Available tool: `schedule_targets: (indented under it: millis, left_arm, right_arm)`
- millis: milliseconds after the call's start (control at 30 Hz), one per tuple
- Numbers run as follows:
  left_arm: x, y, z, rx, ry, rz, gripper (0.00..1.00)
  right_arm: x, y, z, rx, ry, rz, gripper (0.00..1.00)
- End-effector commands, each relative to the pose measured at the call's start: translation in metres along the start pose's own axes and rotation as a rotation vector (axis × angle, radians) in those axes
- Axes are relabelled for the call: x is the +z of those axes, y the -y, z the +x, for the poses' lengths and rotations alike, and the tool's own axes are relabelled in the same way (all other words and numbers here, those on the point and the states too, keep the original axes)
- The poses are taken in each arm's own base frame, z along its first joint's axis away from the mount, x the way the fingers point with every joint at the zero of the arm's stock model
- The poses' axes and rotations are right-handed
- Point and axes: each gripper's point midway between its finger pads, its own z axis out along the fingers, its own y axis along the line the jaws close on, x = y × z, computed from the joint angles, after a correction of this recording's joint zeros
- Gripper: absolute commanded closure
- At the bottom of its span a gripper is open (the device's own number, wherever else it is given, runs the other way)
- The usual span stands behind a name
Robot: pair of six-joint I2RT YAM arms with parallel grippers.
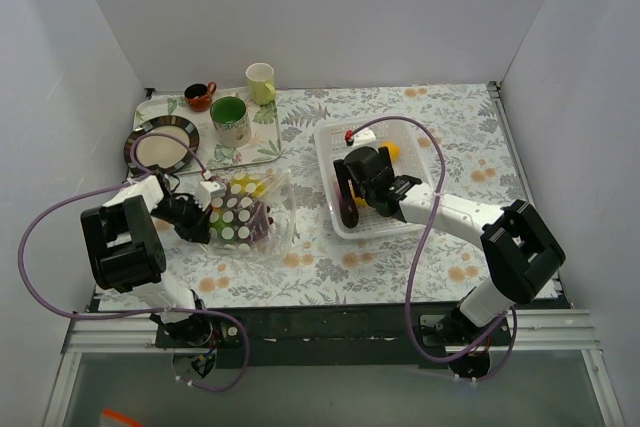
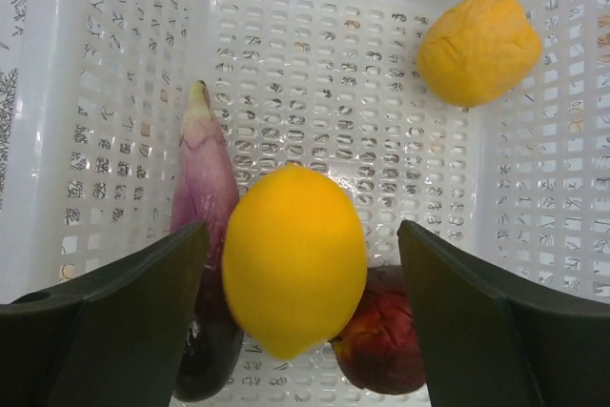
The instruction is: Open the zip-top bag and remove the fake food
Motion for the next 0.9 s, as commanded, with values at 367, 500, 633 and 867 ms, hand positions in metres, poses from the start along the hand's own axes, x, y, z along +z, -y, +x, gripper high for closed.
schedule_targets:
  millis: [367,500,633,867]
  left_arm:
    - [0.010,-0.010,-0.002,-0.006,-0.009,0.025,1.00]
    - [0.011,-0.010,0.001,-0.007,-0.022,0.016,1.00]
    - [0.010,-0.008,0.004,-0.007,-0.032,0.019,1.00]
    - [0.006,-0.009,-0.002,-0.002,-0.017,0.014,1.00]
  right_arm:
    - [-0.066,-0.131,-0.056,-0.224,0.250,-0.239,0.21]
    - [-0.049,-0.170,-0.024,-0.255,0.180,-0.371,0.37]
    - [-0.040,-0.207,-0.006,-0.281,0.119,-0.516,0.41]
    - [-0.044,-0.260,0.011,-0.297,0.084,-0.773,0.23]
